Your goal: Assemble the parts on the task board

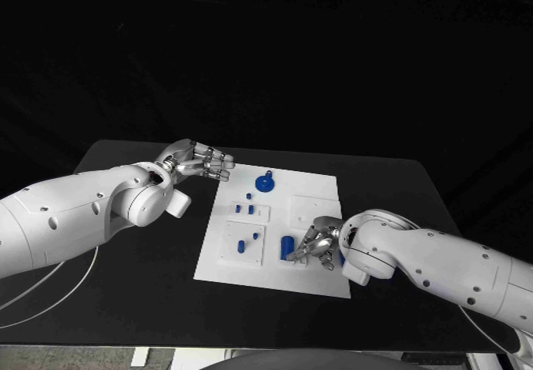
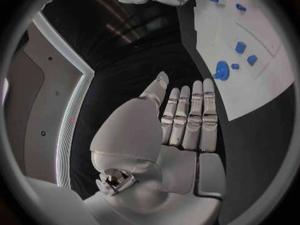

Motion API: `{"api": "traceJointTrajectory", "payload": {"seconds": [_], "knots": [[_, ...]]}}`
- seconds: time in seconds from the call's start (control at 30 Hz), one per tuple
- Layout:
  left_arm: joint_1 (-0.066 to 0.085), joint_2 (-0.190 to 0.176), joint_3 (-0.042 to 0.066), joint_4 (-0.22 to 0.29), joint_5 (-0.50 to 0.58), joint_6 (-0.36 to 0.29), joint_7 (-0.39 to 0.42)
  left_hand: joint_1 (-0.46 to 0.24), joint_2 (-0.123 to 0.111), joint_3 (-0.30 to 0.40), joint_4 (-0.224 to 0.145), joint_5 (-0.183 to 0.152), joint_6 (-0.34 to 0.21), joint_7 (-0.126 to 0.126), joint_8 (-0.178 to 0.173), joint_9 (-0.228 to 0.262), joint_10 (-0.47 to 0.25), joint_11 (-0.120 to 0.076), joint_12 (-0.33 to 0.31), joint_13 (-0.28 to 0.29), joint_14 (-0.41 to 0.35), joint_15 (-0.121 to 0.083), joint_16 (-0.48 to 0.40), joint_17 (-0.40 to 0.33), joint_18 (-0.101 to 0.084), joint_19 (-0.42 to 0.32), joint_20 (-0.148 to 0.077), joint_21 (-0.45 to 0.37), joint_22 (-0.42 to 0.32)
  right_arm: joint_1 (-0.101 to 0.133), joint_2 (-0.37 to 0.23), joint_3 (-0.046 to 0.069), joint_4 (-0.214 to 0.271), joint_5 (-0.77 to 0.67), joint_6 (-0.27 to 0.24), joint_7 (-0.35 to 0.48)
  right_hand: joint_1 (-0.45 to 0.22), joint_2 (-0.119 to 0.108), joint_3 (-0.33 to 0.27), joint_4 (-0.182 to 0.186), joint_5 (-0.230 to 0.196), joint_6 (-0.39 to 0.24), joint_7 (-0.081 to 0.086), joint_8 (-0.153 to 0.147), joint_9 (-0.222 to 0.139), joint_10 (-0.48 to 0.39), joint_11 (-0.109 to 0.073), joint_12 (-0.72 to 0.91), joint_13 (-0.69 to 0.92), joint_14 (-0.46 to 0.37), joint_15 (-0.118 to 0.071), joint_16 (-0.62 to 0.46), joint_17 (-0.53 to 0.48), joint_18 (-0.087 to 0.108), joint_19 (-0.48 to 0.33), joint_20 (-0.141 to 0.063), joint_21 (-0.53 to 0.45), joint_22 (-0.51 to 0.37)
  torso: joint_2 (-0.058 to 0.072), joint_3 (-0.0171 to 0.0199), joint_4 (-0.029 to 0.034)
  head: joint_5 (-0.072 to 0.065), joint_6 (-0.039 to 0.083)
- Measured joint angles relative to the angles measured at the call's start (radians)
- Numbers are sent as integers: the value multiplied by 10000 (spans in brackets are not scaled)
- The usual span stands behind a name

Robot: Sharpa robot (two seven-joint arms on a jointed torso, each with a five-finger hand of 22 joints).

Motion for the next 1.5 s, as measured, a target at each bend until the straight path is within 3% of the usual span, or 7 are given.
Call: {"api": "traceJointTrajectory", "payload": {"seconds": [0.13, 0.5, 1.1, 1.27, 1.37, 1.43, 1.5], "knots": [[0, -2, 0, 1, 0, 3, -1, 0, 0, 0, 0, 0, 0, 0, 0, 0, 0, 0, 0, 0, 0, 0, 0, 0, 0, 0, 0, 0, -6, -1, 42, 0, -49, -107, -7, -77, -150, 364, 35, -177, 0, 49, -49, 0, 12, 37, -37, 0, 11, 28, -28, 0, 0, 0, 4, -4, 38, 0, 0, 0, 5, -6, -1], [0, -11, 0, 4, 0, 10, -2, 0, 0, -29, 29, 0, 0, 0, 0, 0, 0, 0, 0, 0, 0, 0, 0, 0, 0, 0, 0, 0, -45, -19, 170, 3, -187, -268, -45, -251, -540, 855, -13, -681, 108, 132, -62, 0, 20, 89, -90, 0, 27, 28, -28, 0, 0, 0, 41, -40, 38, -16, 1, 2, 6, -6, -31], [4, -25, 0, 7, 0, 11, -3, 0, 0, -29, 29, 0, 0, 0, 0, 0, 0, 0, 0, 0, 0, 0, 0, 0, 0, 0, 0, 0, -43, -30, 144, 3, -240, -317, -295, -307, -653, 969, -59, -634, 286, 168, -98, 2, 47, 90, -90, -1, 43, -11, -64, 0, -17, 0, 2, -77, 79, -30, 0, 6, 0, -31, -41], [2, -29, 0, 7, 0, 11, -3, 0, 0, -29, 29, 0, 0, 0, 0, 0, 0, 0, 0, 0, 0, 0, 0, 0, 0, 0, 0, 0, -43, -39, 57, 1, -198, -278, -354, -228, -755, 804, -266, -284, 466, 149, -85, 1, 37, 93, -87, 6, 65, -11, -64, 0, -38, 1, 2, -76, 79, -75, 1, 12, 0, -23, -35], [2, -31, 0, 7, 0, 11, -3, 0, 0, -29, 29, 0, 0, 0, 0, 0, 0, 0, 0, 0, 0, 0, 0, 0, 1, 0, 0, 0, -43, -46, -33, 1, -129, -199, -395, -103, -719, 768, -395, -156, 466, -153, 42, 0, -3, 142, -36, 80, 132, -11, -63, 0, -38, 0, 2, -76, 147, -68, 1, 12, 0, -29, -21], [2, -33, 0, 6, 0, 11, -3, 0, 0, -29, 29, 0, 0, 0, 0, 0, 0, 0, 0, 0, -2, 2, 0, 0, 0, 0, 0, 0, -46, -56, -120, 39, -63, -144, -425, -13, -705, 754, -506, -44, 466, -262, 76, 0, -3, 142, -37, 130, 173, -11, -63, 24, -30, 0, 2, -76, 187, -57, 1, 12, 0, -35, -12], [2, -36, 0, 5, 0, 10, -3, 0, 0, -29, 29, 0, 0, 0, 0, 0, 0, 0, 0, 0, -37, 37, 0, 0, 0, 0, 0, 0, -75, -63, -262, 175, 21, -87, -460, 98, -705, 754, -541, -10, 466, -316, 99, 0, -3, 178, 0, 145, 187, -11, -63, 41, -18, 0, 2, -76, 229, -40, 1, 12, -5, -43, -9]]}}
